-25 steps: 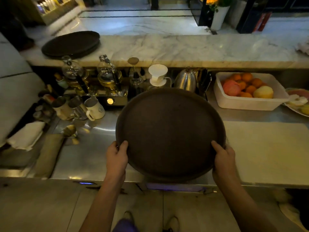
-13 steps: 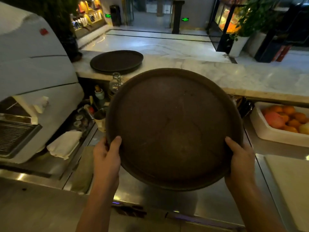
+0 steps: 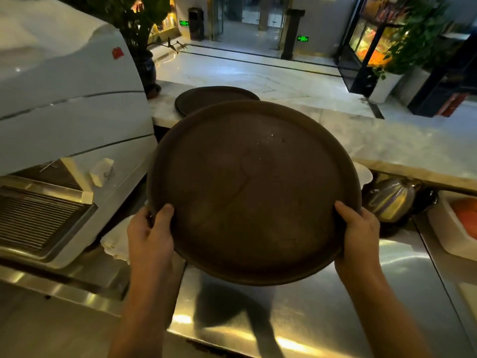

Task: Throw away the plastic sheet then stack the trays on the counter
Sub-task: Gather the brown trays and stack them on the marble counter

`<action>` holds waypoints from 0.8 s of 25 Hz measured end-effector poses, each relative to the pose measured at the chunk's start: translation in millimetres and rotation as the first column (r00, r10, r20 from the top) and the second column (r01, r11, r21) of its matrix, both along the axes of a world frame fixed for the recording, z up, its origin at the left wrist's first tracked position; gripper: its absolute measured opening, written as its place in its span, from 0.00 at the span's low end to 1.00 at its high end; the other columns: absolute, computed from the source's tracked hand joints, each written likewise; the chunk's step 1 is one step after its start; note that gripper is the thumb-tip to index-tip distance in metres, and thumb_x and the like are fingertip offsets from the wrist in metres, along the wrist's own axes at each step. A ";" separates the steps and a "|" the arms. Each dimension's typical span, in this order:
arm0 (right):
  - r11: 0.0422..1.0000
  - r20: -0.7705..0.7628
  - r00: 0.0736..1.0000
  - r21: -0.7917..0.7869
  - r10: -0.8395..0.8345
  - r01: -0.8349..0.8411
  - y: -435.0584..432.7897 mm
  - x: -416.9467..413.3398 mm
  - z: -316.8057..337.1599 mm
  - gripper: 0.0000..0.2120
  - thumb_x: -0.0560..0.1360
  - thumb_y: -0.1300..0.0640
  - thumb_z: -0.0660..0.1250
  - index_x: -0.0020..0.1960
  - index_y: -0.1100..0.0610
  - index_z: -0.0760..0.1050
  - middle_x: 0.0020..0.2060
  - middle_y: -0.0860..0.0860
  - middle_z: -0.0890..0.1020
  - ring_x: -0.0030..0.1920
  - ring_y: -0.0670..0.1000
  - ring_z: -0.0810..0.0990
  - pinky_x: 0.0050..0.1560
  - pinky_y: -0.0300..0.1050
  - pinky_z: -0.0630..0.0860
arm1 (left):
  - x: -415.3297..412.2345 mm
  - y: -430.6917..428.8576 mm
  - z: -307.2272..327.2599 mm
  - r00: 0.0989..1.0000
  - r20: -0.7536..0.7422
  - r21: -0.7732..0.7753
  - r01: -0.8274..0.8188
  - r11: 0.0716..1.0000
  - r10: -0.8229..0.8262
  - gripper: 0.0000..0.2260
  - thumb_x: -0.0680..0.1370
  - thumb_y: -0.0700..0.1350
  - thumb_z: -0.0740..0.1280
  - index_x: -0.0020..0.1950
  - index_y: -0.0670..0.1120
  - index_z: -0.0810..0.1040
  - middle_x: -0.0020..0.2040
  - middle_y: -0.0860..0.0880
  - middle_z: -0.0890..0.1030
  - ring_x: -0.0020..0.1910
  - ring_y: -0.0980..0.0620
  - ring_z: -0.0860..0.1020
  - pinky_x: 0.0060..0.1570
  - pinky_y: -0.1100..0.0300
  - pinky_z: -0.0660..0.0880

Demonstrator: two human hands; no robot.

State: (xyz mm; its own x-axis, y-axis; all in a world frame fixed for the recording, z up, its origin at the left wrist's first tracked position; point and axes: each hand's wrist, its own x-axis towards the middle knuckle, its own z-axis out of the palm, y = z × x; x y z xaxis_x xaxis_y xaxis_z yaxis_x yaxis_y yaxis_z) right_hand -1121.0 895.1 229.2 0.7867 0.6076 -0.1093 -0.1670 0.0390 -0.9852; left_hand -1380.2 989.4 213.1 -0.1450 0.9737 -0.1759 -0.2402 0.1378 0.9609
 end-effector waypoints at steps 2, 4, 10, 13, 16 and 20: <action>1.000 -0.010 1.000 0.007 0.011 -0.011 20.8 3.4 -1.5 0.10 0.77 0.56 0.63 0.56 0.50 0.79 0.47 0.46 0.86 0.49 0.50 0.84 0.52 0.52 0.79 | 1.0 10.2 2.5 1.000 -0.017 0.008 -0.023 1.000 0.023 0.08 0.78 0.49 0.65 0.56 0.54 0.79 0.56 0.50 0.82 0.57 0.49 0.80 0.60 0.44 0.75; 0.999 -0.006 0.999 0.022 0.032 -0.032 39.5 8.4 -3.2 0.08 0.77 0.55 0.63 0.53 0.47 0.79 0.45 0.44 0.86 0.50 0.50 0.84 0.49 0.49 0.79 | 4.2 19.2 6.4 0.998 -0.043 0.027 -0.052 0.998 0.054 0.06 0.78 0.48 0.65 0.51 0.55 0.80 0.54 0.49 0.83 0.56 0.49 0.80 0.59 0.43 0.76; 0.995 -0.043 0.994 0.023 0.098 -0.097 93.1 44.8 -2.8 0.07 0.76 0.54 0.64 0.49 0.44 0.78 0.43 0.40 0.86 0.48 0.47 0.84 0.46 0.46 0.79 | 29.8 51.1 20.3 0.992 -0.101 0.058 -0.070 0.996 0.076 0.09 0.79 0.48 0.64 0.56 0.51 0.79 0.50 0.54 0.85 0.52 0.55 0.83 0.48 0.57 0.79; 0.994 -0.062 0.993 0.023 0.103 -0.102 118.1 54.9 -3.1 0.08 0.77 0.52 0.63 0.54 0.44 0.77 0.47 0.41 0.84 0.48 0.48 0.82 0.42 0.44 0.78 | 39.0 76.9 26.1 0.992 -0.101 0.074 -0.067 0.995 0.075 0.08 0.79 0.45 0.63 0.56 0.51 0.79 0.44 0.58 0.86 0.44 0.60 0.84 0.35 0.67 0.79; 0.995 -0.067 0.993 0.003 0.095 -0.095 157.4 61.1 6.7 0.13 0.76 0.54 0.63 0.60 0.50 0.76 0.51 0.47 0.83 0.51 0.51 0.81 0.46 0.49 0.79 | 42.3 125.7 34.0 0.987 -0.136 0.079 -0.070 0.994 0.080 0.08 0.77 0.46 0.65 0.54 0.53 0.79 0.42 0.57 0.86 0.41 0.59 0.84 0.32 0.65 0.80; 0.998 -0.007 0.998 -0.006 0.067 -0.068 220.9 69.2 27.2 0.04 0.77 0.57 0.61 0.48 0.53 0.75 0.44 0.49 0.82 0.47 0.51 0.81 0.43 0.46 0.78 | 49.0 209.6 40.2 0.998 -0.068 0.037 0.009 0.999 -0.007 0.08 0.75 0.44 0.66 0.53 0.50 0.79 0.44 0.50 0.86 0.43 0.51 0.85 0.34 0.59 0.80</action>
State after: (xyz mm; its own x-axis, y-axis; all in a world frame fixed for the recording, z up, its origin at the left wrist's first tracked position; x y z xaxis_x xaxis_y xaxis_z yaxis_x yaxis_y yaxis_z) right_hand -1051.8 1116.0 256.4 0.7431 0.6586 -0.1184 -0.1760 0.0217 -0.9841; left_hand -1331.2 1198.9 253.3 -0.1476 0.9806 -0.1293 -0.1737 0.1030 0.9794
